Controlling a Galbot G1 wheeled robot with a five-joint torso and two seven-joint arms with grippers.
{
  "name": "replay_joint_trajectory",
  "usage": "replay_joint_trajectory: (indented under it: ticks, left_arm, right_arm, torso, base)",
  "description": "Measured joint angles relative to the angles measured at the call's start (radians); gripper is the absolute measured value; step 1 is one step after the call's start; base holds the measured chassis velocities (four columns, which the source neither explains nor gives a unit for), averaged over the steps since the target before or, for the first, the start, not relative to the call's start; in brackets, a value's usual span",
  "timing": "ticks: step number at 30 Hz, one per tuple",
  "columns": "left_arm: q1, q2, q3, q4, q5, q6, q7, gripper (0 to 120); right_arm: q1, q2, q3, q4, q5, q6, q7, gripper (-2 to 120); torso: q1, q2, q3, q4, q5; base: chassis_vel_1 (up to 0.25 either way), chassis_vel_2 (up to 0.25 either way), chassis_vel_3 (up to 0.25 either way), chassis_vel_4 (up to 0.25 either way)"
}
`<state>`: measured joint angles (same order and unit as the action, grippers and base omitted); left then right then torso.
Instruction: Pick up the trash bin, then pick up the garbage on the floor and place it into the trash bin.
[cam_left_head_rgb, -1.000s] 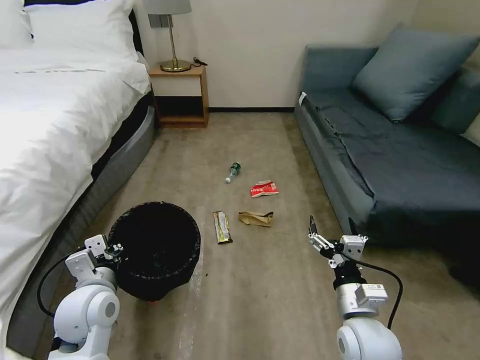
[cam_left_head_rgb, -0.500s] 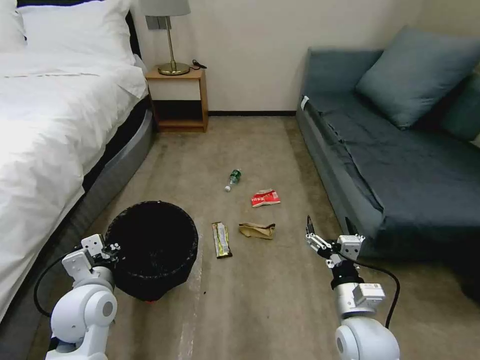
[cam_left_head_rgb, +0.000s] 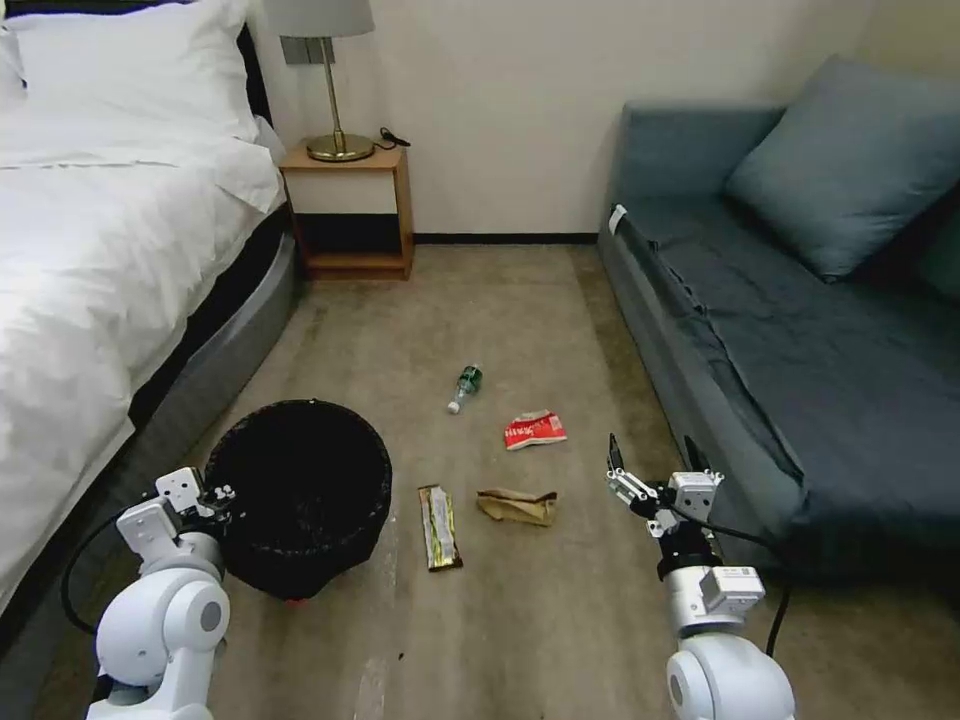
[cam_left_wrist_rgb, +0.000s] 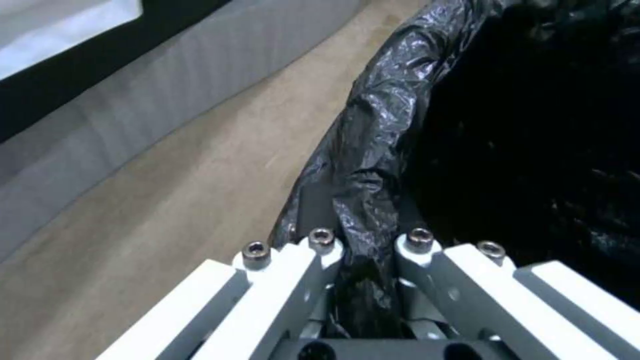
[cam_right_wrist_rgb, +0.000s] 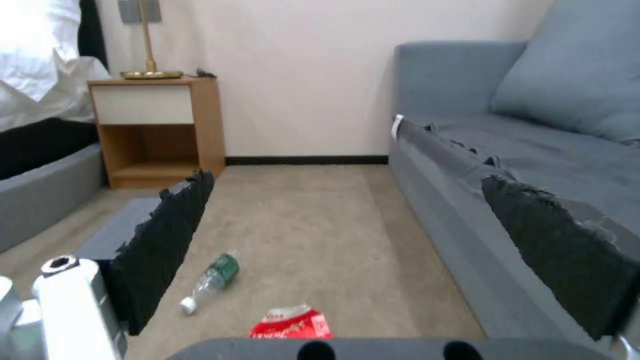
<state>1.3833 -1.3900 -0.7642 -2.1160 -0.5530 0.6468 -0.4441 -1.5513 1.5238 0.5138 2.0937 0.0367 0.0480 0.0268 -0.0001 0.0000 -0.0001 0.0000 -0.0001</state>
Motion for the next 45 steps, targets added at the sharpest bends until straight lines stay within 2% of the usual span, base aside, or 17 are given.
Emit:
replay_joint_trajectory:
  ticks: [12,22,32,38,43,45]
  left_arm:
    - [-0.002,-0.003,-0.004,0.003,0.000,-0.003,0.000,4]
    - [-0.020,0.009,-0.016,0.006,0.001,-0.002,0.000,4]
    - [-0.006,0.014,-0.070,-0.009,0.001,-0.005,0.011,4]
    - [-0.004,0.018,-0.078,-0.015,-0.002,-0.006,0.012,4]
    - [-0.007,0.014,-0.073,-0.015,-0.004,-0.005,0.012,4]
    - [-0.008,0.014,-0.071,-0.012,-0.004,-0.005,0.013,4]
  right_arm:
    - [0.011,-0.007,-0.004,-0.024,-0.010,0.029,-0.009,100]
    - [0.040,-0.075,-0.031,-0.070,-0.007,0.040,-0.014,100]
    - [0.042,-0.119,-0.077,-0.119,0.021,0.039,-0.003,100]
    - [0.050,-0.128,-0.081,-0.128,0.022,0.041,-0.002,100]
    - [0.097,-0.182,-0.116,-0.150,0.051,0.042,-0.010,100]
    - [0.137,-0.248,-0.161,-0.158,0.107,0.002,-0.024,100]
  torso:
    - [0.000,0.000,0.000,0.0000,0.0001]
    - [0.000,0.000,0.000,0.0000,0.0000]
    - [0.000,0.000,0.000,0.0000,0.0001]
    - [0.000,0.000,0.000,0.0000,0.0001]
    - [0.000,0.000,0.000,-0.0002,0.0002]
    - [0.000,0.000,0.000,-0.0001,0.0001]
  base:
    - [-0.167,0.170,0.163,-0.166]
    - [-0.049,0.054,0.032,-0.044]
    - [0.000,0.000,0.000,0.000]
    - [0.000,0.000,0.000,0.000]
    - [-0.030,0.025,0.029,-0.026]
    - [0.000,0.000,0.000,0.000]
